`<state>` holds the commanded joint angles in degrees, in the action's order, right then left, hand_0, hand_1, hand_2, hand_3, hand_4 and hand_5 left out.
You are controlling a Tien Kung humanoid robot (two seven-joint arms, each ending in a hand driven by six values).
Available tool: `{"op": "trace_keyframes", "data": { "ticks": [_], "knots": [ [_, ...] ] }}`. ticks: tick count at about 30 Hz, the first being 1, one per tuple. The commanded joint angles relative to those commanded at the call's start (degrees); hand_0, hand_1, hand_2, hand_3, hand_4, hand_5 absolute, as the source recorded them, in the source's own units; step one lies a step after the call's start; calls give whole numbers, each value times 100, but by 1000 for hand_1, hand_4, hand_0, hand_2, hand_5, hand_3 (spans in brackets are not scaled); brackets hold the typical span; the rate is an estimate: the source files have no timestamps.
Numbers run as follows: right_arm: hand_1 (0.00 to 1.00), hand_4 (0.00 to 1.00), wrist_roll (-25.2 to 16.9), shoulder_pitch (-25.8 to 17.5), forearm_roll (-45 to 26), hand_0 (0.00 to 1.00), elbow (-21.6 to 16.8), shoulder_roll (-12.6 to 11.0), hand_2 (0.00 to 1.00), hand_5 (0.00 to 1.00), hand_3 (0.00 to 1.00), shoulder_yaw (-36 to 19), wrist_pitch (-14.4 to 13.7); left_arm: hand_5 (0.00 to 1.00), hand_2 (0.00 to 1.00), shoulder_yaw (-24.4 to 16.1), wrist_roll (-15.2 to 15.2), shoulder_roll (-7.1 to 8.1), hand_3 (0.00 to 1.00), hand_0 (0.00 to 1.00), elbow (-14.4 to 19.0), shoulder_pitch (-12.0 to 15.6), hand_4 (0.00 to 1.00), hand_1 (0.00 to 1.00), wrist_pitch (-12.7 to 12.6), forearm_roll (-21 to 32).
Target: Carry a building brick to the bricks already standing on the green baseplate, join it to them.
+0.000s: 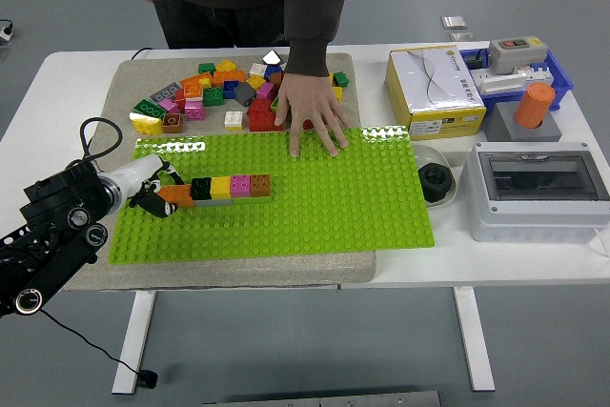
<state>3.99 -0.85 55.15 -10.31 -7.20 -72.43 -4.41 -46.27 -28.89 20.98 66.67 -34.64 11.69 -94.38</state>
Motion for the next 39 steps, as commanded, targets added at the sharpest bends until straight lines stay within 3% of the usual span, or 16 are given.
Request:
{"op": "trace_keyframes", "data": {
  "ticks": [9, 15, 16, 21, 22, 28, 39],
  "knots": [
    [442, 721, 4, 8, 4, 642, 0, 3, 596, 955, 712, -4, 2, 2, 25, -12, 24, 16, 737, 105, 25, -29, 525, 2, 59, -26],
    [442, 720, 5, 12, 1, 640, 0, 6, 596, 953, 713, -8, 0, 2, 24, -27, 7, 60, 740, 106, 84, -61, 528, 2, 226, -42],
    [442, 721, 4, 12, 0, 640, 0, 6, 597, 952, 714, -9, 0, 2, 25, -30, 1, 66, 742, 108, 92, -62, 683, 2, 255, -43],
    [442, 721, 5, 10, -12, 640, 0, 7, 597, 952, 714, -9, -3, 2, 25, -41, -58, 106, 742, 108, 129, -61, 683, 2, 497, -27],
    [442, 720, 5, 10, -12, 640, 0, 7, 597, 950, 714, -8, -2, 2, 26, -39, -65, 109, 742, 109, 132, -60, 776, 2, 528, -23],
    [442, 720, 13, 11, -19, 640, 0, 7, 599, 949, 714, 1, -2, 2, 26, -69, -90, 154, 748, 109, 200, -63, 805, 2, 652, -19],
    [442, 720, 11, 30, -41, 639, 0, 0, 598, 948, 714, 7, -4, 2, 30, -358, -18, 543, 757, 108, 778, -164, 813, 2, 726, 8]
  ]
}}
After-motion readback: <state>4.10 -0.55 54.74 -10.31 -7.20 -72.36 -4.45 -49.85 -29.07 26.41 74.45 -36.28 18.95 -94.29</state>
